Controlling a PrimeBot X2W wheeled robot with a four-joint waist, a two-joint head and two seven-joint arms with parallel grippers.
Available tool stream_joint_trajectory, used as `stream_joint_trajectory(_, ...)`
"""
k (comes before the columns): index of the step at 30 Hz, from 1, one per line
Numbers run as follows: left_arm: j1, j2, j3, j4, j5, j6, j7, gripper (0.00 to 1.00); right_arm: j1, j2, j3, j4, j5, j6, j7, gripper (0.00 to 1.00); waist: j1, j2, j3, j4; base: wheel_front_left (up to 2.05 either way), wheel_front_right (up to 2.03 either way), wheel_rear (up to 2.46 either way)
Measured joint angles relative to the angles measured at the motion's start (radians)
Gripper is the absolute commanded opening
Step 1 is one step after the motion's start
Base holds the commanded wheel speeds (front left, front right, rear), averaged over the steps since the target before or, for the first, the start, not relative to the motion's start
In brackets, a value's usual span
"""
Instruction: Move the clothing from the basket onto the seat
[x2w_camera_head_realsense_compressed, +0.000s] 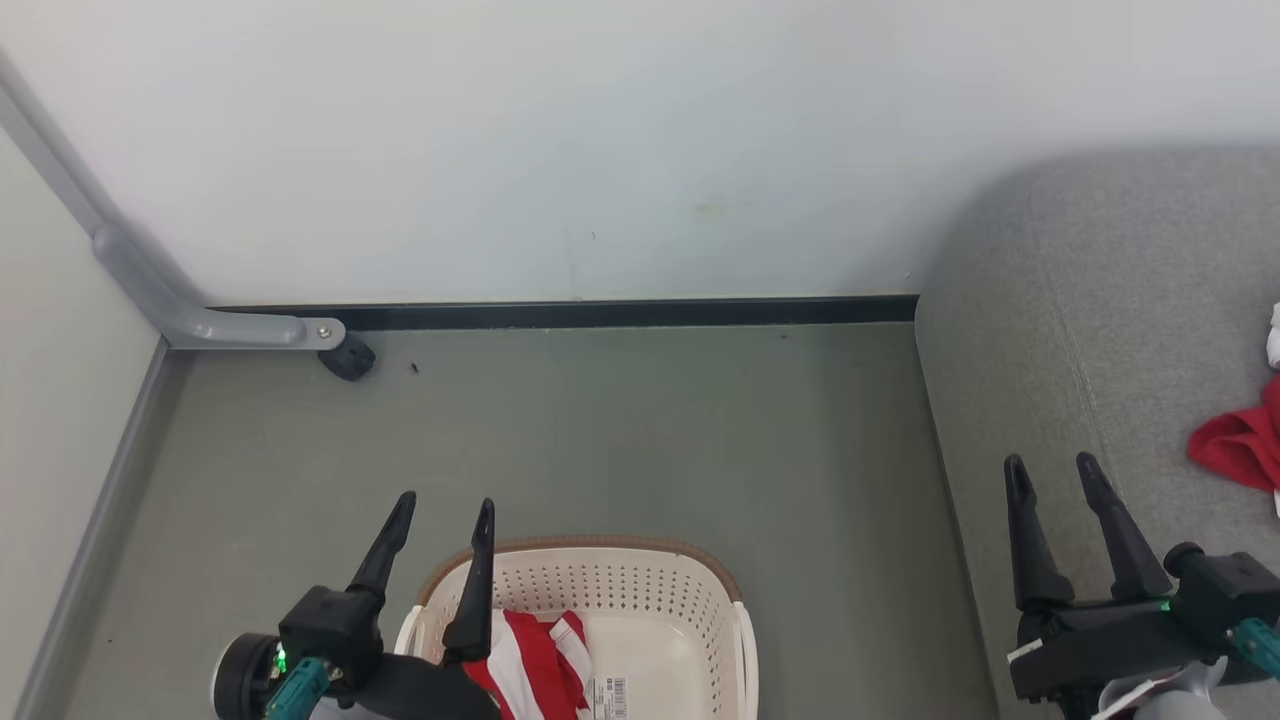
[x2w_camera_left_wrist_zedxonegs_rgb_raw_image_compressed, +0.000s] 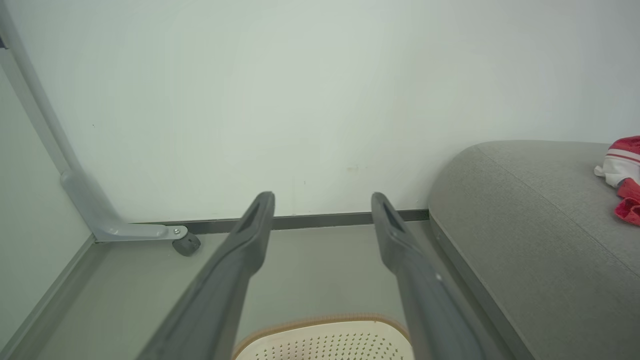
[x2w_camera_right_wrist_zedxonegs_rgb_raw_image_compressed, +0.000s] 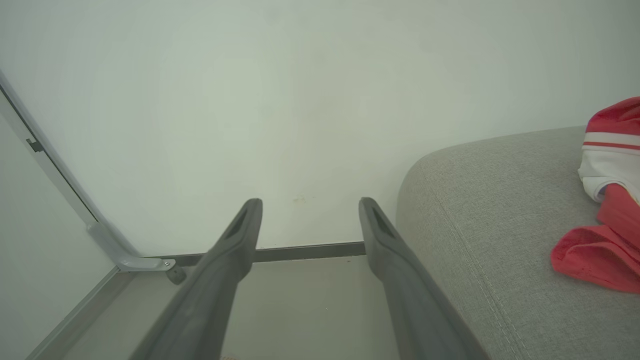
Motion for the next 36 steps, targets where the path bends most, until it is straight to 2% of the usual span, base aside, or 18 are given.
stream_joint_trajectory(19, 0.125, -0.052, 0.087, 0.051, 0.004, 0.000, -0.014, 1.00, 0.169, 0.000, -0.002, -0.061, -0.022, -0.037, 0.000, 1.00, -0.0001, -0.0001, -0.095, 0.021, 0.00, 0.00, 0.00)
stream_joint_trajectory(36, 0.147, -0.065, 0.120, 0.056, 0.025, 0.001, -0.015, 1.00, 0.212, -0.003, 0.000, -0.127, -0.032, -0.062, 0.010, 1.00, 0.0001, 0.0001, -0.115, 0.025, 0.00, 0.00, 0.00)
